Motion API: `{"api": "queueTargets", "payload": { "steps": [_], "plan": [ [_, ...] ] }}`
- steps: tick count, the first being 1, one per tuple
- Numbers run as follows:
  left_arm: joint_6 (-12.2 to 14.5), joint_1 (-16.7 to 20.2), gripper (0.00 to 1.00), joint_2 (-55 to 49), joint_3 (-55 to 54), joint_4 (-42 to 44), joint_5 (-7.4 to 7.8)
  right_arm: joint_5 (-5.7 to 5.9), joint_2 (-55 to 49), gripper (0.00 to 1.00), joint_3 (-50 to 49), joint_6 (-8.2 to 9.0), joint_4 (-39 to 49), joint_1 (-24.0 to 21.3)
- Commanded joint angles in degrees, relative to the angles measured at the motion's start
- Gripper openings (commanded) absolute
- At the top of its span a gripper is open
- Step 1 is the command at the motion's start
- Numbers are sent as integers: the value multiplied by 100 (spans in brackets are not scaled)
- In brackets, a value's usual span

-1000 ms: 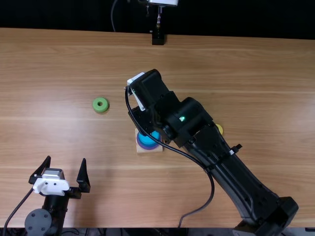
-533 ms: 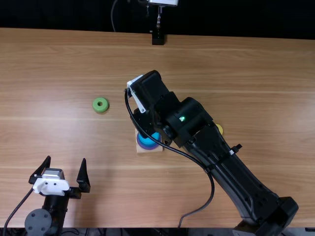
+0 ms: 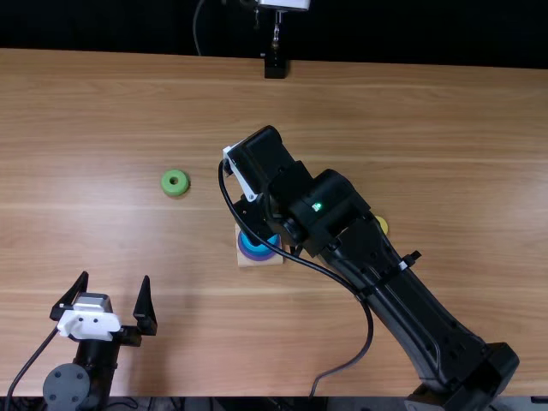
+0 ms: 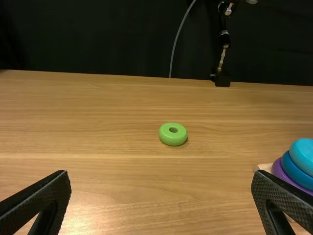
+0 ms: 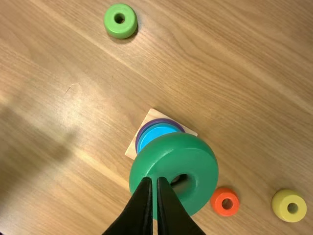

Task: Build the Hanoi tower: stack the rings onto the peg from bottom to top in this color order: purple, dark blue, light blue, dark green, light green, yellow, orange.

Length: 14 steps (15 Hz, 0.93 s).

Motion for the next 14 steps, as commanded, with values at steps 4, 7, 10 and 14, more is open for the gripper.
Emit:
{"api": "queueTargets", "payload": {
  "steps": [4, 7, 10, 14],
  "plan": [
    [21, 3, 100, -62, -189, -26, 9, -60, 23, 0, -146, 10, 0, -11],
    [21, 3, 100, -62, -189, -26, 9, -60, 23, 0, -418, 10, 21, -11],
    [21, 3, 100, -62, -189, -26, 9, -60, 32, 0, -331, 31, 95, -19],
    [21, 3, 100, -62, -189, -26, 9, -50, 32, 10, -93, -1, 95, -19]
  ]
}}
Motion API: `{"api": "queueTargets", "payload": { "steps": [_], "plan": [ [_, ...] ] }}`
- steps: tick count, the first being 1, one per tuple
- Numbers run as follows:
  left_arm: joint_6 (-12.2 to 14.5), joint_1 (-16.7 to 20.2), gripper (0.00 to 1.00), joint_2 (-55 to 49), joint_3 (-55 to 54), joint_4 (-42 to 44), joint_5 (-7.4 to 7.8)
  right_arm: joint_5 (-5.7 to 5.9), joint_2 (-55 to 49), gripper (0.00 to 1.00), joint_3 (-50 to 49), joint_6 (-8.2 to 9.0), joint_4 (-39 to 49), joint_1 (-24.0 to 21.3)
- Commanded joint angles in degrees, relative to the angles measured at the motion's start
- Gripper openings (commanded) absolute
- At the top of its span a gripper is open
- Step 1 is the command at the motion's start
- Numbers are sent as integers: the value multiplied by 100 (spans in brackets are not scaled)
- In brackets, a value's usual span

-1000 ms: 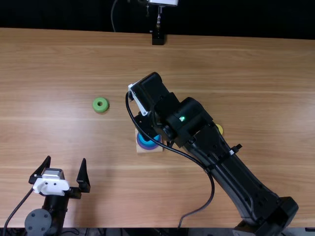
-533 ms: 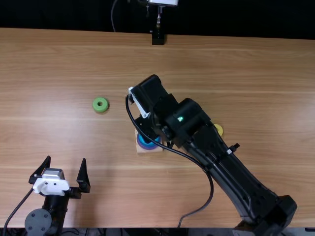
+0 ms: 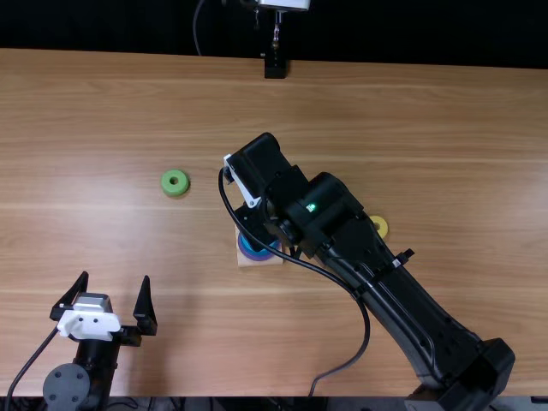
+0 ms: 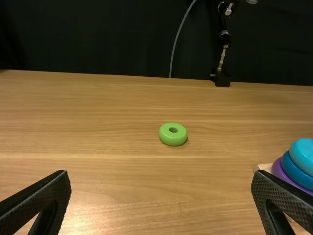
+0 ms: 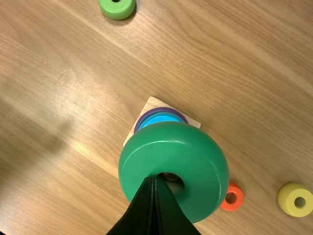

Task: Build the Hanoi tower: stack the rings onto the peg from bottom to top in this color order: purple, dark blue, light blue, dark green, light green, yellow, orange.

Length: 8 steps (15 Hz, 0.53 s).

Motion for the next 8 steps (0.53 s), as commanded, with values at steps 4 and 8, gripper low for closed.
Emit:
{"api": "queueTargets", "payload": {
  "steps": [4, 8],
  "plan": [
    [21, 3, 100, -62, -189, -26, 14, -32, 32, 26, 544, 12, -59, -19],
    [21, 3, 100, -62, -189, -26, 14, -32, 32, 0, 483, -20, 14, -178]
  ]
}}
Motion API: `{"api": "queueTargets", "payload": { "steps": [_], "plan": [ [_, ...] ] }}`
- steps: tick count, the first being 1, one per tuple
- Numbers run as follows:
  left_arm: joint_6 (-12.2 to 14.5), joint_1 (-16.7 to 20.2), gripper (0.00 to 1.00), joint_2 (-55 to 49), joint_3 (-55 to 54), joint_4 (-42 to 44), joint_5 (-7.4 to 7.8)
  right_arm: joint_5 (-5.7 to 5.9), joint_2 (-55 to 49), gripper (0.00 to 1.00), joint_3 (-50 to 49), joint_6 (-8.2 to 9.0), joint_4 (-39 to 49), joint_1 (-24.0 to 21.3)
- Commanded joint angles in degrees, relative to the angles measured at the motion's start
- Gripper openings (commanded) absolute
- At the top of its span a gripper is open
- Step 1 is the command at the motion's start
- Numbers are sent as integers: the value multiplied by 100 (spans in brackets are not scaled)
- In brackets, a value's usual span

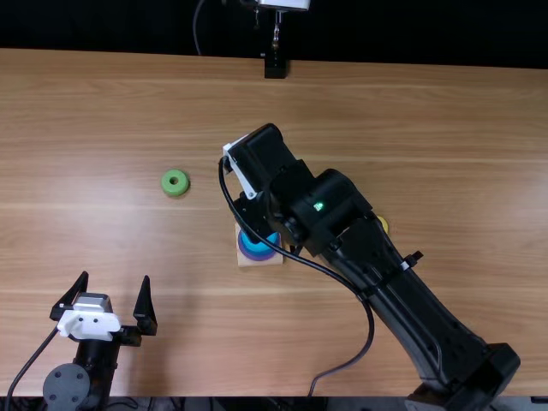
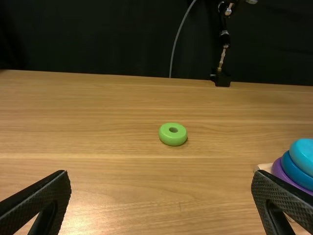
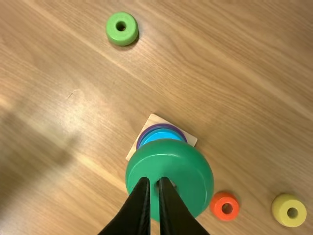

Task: Build the Hanoi tower: stack the rings onto the peg from bottom to top in this color order: purple, dark blue, light blue, dark green, light green, yellow, orange.

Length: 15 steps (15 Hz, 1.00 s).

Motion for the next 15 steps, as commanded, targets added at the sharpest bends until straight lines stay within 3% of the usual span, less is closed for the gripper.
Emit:
{"api": "queueTargets", "payload": {
  "steps": [1, 15],
  "plan": [
    [23, 3, 100, -62, -189, -28, 9, -22, 32, 0, 107, -18, 12, -174],
    [23, 3, 100, -62, -189, -28, 9, -32, 102, 0, 107, -7, 23, -226]
  ]
}}
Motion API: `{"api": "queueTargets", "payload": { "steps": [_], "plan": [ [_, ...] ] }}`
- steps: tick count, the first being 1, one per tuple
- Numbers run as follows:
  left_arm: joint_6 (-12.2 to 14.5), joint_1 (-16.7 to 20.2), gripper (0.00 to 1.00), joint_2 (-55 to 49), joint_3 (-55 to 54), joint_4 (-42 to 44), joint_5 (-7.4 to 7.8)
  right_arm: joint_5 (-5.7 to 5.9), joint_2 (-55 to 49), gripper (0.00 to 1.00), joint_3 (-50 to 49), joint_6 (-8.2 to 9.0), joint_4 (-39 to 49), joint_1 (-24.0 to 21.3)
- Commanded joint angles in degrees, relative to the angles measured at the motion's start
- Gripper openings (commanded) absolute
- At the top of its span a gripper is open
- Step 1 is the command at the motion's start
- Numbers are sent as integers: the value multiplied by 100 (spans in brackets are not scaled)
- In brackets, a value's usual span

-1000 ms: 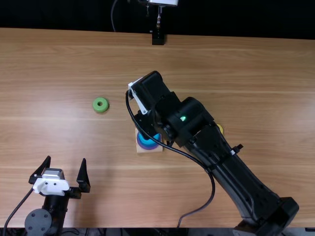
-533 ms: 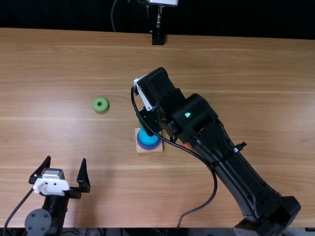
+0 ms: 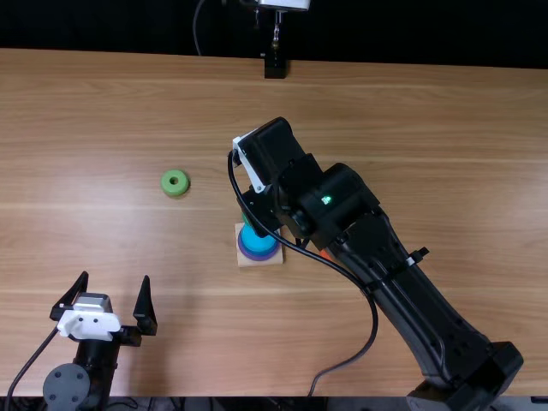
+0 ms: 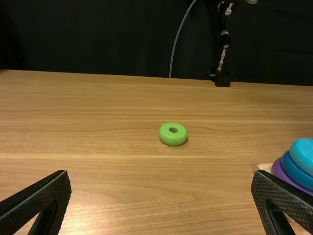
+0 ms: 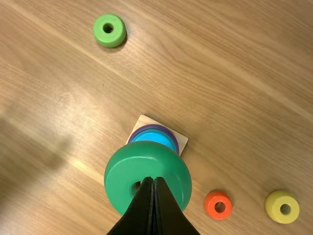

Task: Build the Hanoi tower: stack the rings onto the peg from bottom to top in this color order: purple, dark blue, light blue, dark green, light green, yellow, orange.

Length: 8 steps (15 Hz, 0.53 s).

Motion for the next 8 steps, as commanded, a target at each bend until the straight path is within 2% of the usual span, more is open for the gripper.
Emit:
{"api": "queueTargets", "payload": {
  "steps": [1, 8],
  "plan": [
    [23, 1, 100, -62, -189, -30, 12, -35, 102, 0, 107, -7, 21, -119],
    [23, 1, 100, -62, -189, -30, 12, -35, 392, 0, 98, -92, 31, -146]
  ]
}}
